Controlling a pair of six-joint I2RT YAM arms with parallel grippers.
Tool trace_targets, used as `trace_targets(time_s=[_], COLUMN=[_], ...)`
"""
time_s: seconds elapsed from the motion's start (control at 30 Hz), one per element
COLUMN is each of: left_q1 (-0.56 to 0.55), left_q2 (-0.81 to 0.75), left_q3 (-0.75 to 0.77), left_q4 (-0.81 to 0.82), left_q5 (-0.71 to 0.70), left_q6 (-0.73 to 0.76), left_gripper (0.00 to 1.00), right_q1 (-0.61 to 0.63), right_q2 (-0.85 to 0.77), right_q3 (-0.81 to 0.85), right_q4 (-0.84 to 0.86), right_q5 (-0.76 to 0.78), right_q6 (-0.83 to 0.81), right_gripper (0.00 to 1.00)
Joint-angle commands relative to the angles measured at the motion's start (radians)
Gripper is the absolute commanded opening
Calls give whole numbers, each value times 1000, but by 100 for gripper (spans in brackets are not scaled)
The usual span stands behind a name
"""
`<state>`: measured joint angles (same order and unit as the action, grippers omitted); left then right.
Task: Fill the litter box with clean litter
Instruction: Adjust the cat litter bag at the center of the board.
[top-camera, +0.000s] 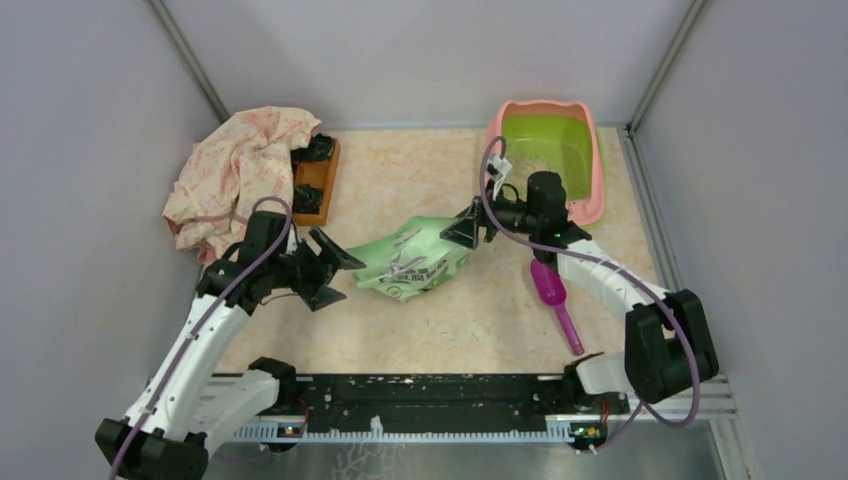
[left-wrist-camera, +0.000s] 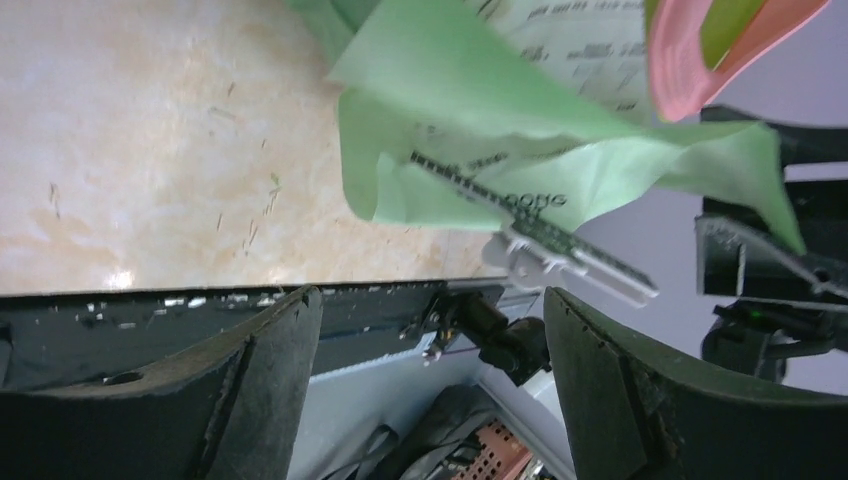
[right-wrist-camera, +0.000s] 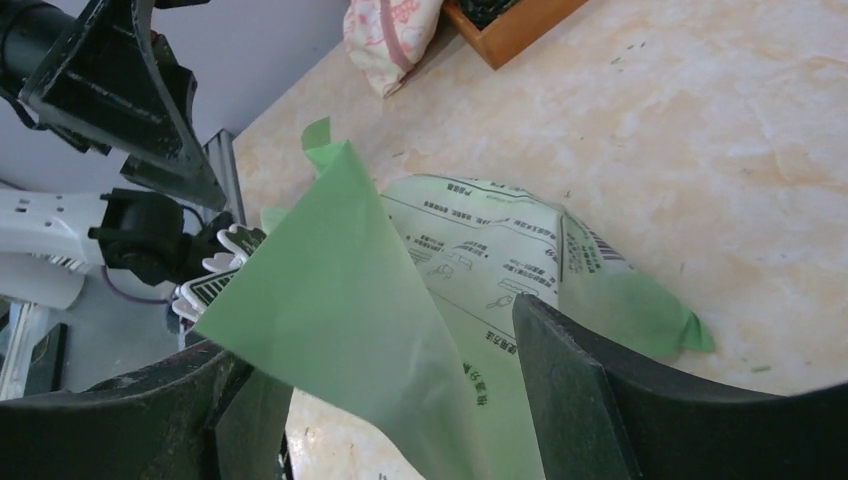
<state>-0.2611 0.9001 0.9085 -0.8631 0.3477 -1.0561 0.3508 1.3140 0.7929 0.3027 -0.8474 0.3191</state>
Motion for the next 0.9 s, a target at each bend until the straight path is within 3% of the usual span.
trace_targets(time_s=[0.0, 0.07, 0.17, 0.23, 0.43, 0.53, 0.87], left_q1=[-131, -162, -188, -198, -201, -201, -201], left_q2=[-42, -39, -22, 5, 123, 184, 320], left_q3=[-39, -43, -42, -36, 13, 12, 50], left_q4=[-68, -82, -75, -65, -67, -18, 30], left_q5=[-42, -49, -81, -92, -177, -196, -219], left_q6=[-214, -274, -328, -357, -387, -394, -420], left_gripper=[84, 82, 80, 78, 77, 77, 76], right_q1=[38, 40, 40, 40, 40, 40, 40], right_q2=[44, 50, 54, 55, 43, 42, 10], right_q3=[84, 79, 73, 69, 63, 67, 38], right_q4=[-145, -159, -176, -180, -150, -143, -88], right_q5=[-17, -5, 19, 19, 9, -6, -30], right_q6=[-111, -116, -119, -114, -41, 7, 167], right_gripper=[75, 74, 64, 54, 12, 2, 0])
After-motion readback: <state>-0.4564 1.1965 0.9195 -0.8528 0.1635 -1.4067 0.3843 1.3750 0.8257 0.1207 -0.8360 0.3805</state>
